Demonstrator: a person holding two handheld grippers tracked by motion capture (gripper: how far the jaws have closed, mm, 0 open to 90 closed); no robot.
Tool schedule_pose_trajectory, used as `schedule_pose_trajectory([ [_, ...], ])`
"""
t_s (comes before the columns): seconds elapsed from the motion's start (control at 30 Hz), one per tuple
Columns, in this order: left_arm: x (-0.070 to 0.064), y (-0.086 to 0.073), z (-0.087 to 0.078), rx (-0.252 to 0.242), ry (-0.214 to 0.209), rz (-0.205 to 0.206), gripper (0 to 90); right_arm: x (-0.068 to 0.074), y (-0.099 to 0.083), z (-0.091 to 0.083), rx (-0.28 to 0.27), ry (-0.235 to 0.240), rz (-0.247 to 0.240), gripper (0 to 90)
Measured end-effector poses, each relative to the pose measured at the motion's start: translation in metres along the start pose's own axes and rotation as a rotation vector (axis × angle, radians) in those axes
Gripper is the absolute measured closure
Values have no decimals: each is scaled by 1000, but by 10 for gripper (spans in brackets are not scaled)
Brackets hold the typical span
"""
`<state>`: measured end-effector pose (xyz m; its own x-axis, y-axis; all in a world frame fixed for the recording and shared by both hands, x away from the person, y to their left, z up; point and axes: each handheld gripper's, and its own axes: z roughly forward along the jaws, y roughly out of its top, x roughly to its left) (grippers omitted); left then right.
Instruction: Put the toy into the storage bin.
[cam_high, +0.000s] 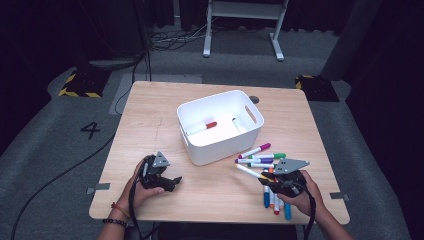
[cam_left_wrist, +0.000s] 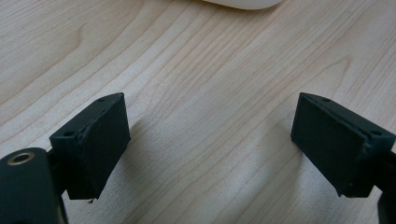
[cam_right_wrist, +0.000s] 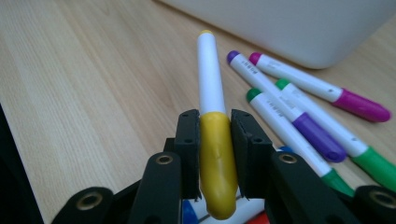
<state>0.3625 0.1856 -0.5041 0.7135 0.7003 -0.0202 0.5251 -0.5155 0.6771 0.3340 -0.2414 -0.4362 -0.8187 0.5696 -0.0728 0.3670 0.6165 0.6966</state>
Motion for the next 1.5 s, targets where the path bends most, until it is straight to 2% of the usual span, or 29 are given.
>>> schedule_pose_trajectory([
  [0.17, 0, 0, 0, 0, 0, 0, 117, -8, 6, -15, -44, -29, 7, 734],
  [0.27, 0, 0, 0, 0, 0, 0, 117, -13, 13, -24, -68, -51, -5, 734],
  [0.43, 0, 0, 0, 0, 0, -1, 117, -20, 29, -41, -109, -97, -16, 734],
  [0.63, 0, 0, 0, 0, 0, 0, 117, -27, 47, -52, -161, -126, -23, 735],
  [0.77, 0, 0, 0, 0, 0, 0, 117, -30, 55, -56, -175, -139, -23, 735],
  [1.03, 0, 0, 0, 0, 0, 0, 117, -38, 76, -55, -190, -168, -35, 735],
  [1.43, 0, 0, 0, 0, 0, 0, 117, -55, 110, -39, -178, -202, -24, 734],
  [1.5, 0, 0, 0, 0, 0, 0, 117, -58, 118, -34, -171, -196, -16, 735],
])
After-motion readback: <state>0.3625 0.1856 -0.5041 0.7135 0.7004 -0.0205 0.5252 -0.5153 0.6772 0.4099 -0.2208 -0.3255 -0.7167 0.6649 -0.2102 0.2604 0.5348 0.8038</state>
